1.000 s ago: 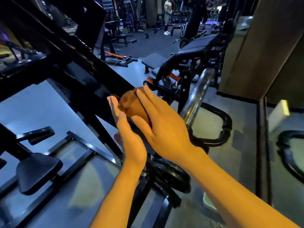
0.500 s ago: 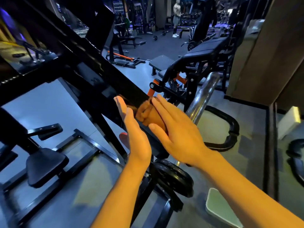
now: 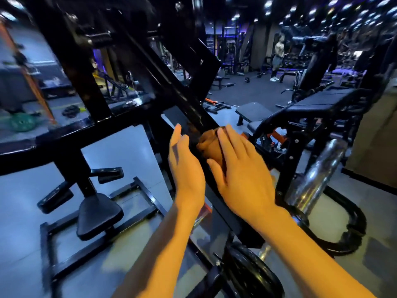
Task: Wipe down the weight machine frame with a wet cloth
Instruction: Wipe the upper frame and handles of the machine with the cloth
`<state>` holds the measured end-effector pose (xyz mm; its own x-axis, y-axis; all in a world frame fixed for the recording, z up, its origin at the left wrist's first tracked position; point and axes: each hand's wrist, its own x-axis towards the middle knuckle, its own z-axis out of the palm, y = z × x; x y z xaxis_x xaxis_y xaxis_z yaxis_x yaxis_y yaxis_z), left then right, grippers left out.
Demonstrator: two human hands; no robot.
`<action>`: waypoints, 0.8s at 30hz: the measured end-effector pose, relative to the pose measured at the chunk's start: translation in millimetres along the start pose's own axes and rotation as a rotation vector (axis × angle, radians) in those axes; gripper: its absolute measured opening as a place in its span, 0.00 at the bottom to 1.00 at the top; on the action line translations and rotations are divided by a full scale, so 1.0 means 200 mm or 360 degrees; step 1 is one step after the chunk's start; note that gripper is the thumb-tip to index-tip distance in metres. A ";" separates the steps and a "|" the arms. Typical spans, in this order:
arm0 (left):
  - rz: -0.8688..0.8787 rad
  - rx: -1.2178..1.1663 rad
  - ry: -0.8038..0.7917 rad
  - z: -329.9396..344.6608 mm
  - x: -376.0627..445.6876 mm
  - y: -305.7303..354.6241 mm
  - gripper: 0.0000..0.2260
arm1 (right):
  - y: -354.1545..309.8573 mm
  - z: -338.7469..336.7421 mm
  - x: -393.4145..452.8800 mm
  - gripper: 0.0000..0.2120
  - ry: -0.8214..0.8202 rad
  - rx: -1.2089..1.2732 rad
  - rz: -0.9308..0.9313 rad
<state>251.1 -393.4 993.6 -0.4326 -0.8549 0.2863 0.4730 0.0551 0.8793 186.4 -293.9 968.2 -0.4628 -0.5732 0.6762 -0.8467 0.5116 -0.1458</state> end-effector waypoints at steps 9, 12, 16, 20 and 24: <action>0.0051 0.0137 -0.0273 -0.01 0.17 -0.04 0.24 | 0.02 -0.04 -0.16 0.30 0.0087 0.0071 0.0067; 0.0079 0.0114 -0.0284 -0.02 0.18 -0.06 0.25 | 0.05 -0.04 -0.24 0.30 0.0156 0.0031 0.0098; 0.0019 0.0006 -0.0248 0.00 0.17 -0.04 0.23 | -0.04 0.00 -0.07 0.30 0.0180 0.0080 0.0092; -0.0029 -0.0041 -0.0278 -0.03 0.17 -0.02 0.21 | -0.11 -0.01 0.02 0.31 0.0224 0.0250 0.0190; -0.0034 -0.0029 -0.0329 -0.07 0.17 -0.01 0.21 | -0.07 -0.03 -0.13 0.30 0.0274 0.0198 0.0120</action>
<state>246.2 -429.1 997.0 -0.5901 -0.7316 0.3414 0.4753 0.0271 0.8794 212.1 -282.1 956.4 -0.4832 -0.4131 0.7719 -0.8423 0.4600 -0.2811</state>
